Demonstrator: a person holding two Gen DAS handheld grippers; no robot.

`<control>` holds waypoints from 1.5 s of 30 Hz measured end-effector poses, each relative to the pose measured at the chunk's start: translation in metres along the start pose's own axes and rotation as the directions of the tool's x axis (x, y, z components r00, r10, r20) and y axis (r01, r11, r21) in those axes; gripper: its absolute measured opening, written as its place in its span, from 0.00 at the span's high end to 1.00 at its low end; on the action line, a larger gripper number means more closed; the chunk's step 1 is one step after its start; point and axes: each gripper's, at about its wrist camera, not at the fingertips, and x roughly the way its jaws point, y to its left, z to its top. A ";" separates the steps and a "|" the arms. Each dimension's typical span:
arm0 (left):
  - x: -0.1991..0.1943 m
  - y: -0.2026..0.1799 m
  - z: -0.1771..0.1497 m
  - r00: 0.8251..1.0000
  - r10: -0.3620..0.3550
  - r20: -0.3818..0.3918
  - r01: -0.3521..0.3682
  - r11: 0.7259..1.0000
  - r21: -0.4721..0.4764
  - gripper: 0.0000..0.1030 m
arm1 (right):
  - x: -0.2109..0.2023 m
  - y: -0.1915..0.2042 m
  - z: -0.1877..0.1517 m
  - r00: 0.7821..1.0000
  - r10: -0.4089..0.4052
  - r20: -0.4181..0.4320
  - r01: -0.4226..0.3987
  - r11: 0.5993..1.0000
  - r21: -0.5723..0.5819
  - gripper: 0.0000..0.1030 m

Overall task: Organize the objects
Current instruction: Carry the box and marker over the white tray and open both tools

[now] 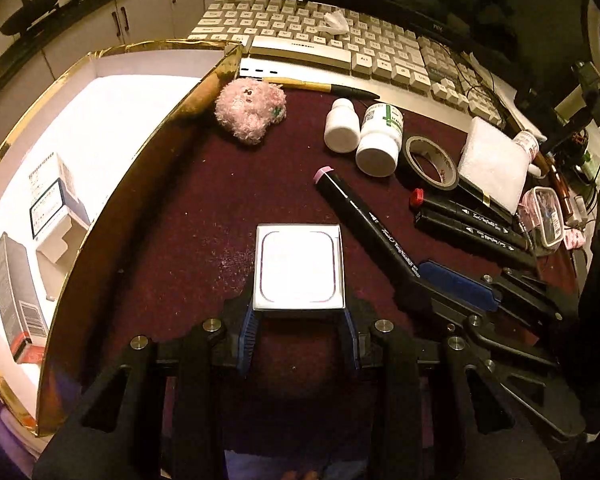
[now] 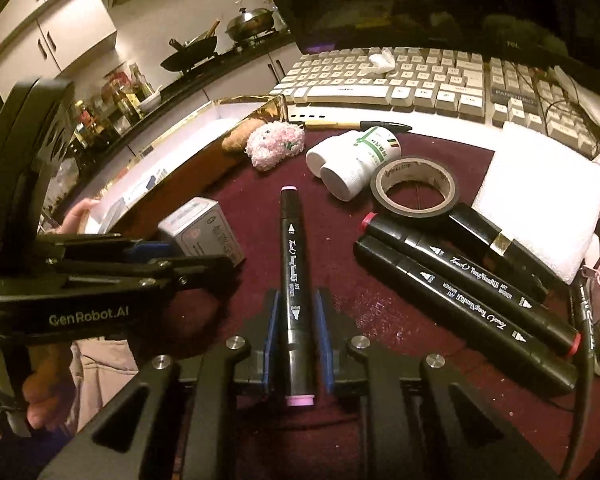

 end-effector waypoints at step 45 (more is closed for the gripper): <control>-0.082 0.164 -0.011 0.957 0.168 0.235 -0.021 0.853 -0.522 0.67 | 0.051 0.113 0.090 0.985 0.174 0.005 -0.172 0.980 -0.101 0.87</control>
